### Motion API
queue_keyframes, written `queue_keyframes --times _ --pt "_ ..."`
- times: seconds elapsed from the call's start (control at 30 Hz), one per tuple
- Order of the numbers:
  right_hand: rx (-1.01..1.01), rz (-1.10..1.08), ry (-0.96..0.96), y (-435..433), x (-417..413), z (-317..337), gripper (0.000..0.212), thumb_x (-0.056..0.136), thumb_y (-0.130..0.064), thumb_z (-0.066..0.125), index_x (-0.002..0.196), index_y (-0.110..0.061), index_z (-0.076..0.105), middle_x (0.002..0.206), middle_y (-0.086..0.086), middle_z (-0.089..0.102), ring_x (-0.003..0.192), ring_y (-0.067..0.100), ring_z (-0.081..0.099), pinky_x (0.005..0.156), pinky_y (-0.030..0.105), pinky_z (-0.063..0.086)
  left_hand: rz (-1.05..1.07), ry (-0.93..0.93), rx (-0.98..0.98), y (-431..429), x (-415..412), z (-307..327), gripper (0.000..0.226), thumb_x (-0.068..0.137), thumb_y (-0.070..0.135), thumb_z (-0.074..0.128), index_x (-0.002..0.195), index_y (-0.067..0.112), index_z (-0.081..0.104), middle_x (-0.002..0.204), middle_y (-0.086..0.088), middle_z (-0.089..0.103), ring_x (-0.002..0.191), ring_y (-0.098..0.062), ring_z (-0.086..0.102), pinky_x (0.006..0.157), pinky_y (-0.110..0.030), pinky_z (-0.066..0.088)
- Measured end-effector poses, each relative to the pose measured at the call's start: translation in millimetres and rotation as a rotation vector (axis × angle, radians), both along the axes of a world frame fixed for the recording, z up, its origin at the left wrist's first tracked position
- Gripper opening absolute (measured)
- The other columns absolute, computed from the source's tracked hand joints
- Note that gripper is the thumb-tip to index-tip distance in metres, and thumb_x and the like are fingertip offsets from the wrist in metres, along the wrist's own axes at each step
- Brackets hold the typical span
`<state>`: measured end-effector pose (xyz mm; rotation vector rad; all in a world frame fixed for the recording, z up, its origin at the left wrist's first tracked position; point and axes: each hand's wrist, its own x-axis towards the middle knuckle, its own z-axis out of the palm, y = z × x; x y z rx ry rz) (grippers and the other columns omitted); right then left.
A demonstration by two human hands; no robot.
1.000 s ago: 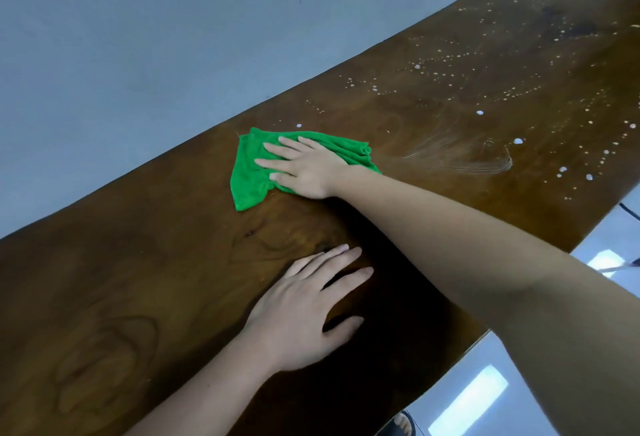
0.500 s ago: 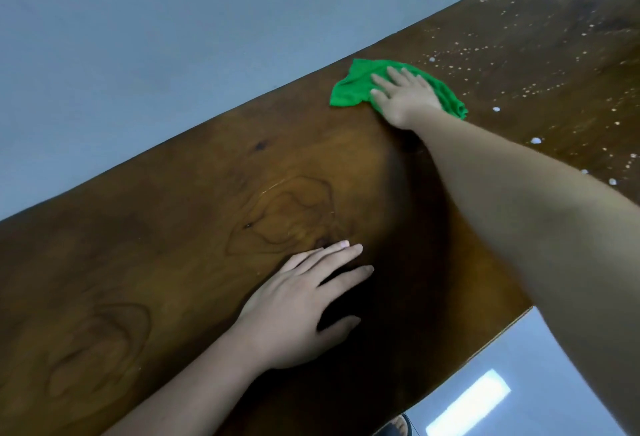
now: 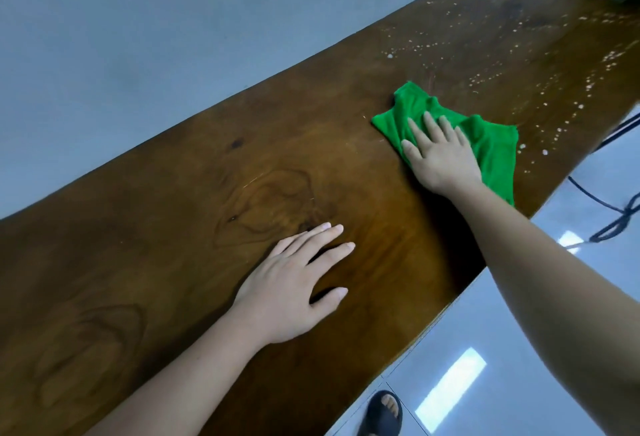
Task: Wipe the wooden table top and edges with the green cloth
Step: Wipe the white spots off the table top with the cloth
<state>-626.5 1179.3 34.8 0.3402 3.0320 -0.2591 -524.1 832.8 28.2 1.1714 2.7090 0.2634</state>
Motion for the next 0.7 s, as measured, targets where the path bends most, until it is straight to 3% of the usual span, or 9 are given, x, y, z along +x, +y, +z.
queue_keyframes --times 0.3,0.43,0.53,0.7 --pt "-0.009 0.303 0.011 -102 126 -1 0.063 0.114 -0.065 0.006 0.174 -0.044 -0.001 0.182 -0.010 -0.010 0.169 0.019 -0.017 0.137 0.047 -0.006 -0.017 0.010 -0.004 0 0 1 0.069 0.110 0.075 0.024 0.174 0.050 0.016 0.185 0.019 0.006 0.171 -0.004 0.000 0.139 -0.041 0.011" --pt "-0.036 0.391 0.022 -88 125 1 0.060 0.115 -0.065 0.011 0.173 -0.048 0.006 0.181 -0.016 -0.007 0.169 0.013 -0.014 0.136 0.041 -0.009 -0.019 -0.001 0.012 -1 -1 -1 0.068 0.110 0.075 0.025 0.173 0.051 0.017 0.185 0.019 0.009 0.171 -0.005 0.003 0.139 -0.044 0.014" --pt "-0.051 0.237 0.032 -39 86 1 0.059 0.116 -0.063 0.016 0.173 -0.048 0.013 0.183 -0.013 0.003 0.170 0.014 -0.005 0.137 0.040 -0.004 -0.019 0.002 0.013 0 -1 -2 0.071 0.106 0.080 0.017 0.172 0.054 0.015 0.185 0.022 0.003 0.171 -0.005 0.002 0.139 -0.044 0.013" --pt "-0.059 -0.326 0.028 25 57 -2 0.065 0.114 -0.061 0.012 0.175 -0.039 0.013 0.185 -0.003 0.002 0.171 0.023 -0.001 0.137 0.048 0.000 -0.009 0.007 0.044 -3 -1 -5 0.078 0.101 0.084 0.007 0.172 0.054 0.018 0.185 0.023 0.004 0.172 -0.006 0.004 0.138 -0.044 0.014"
